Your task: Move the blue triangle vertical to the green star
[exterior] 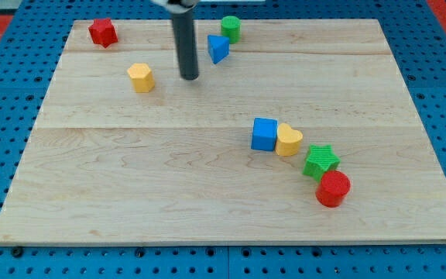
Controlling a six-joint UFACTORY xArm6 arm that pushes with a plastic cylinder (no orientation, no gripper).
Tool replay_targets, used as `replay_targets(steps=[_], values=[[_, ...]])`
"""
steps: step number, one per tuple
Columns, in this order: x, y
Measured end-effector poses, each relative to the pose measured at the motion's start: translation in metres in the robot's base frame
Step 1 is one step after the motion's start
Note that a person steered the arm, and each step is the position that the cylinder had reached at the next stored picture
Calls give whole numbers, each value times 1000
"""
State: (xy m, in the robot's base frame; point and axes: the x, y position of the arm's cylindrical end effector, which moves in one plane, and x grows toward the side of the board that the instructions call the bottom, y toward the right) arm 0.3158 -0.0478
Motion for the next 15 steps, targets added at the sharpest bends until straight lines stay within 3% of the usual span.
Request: replay_targets(steps=[1,2,3,5,6,7,8,11,12,15], values=[[-29,-15],[-41,31],[-47,115],[-72,79],[-75,156],[-74,187],[-46,159],[-47,243],[-68,243],[-40,201]])
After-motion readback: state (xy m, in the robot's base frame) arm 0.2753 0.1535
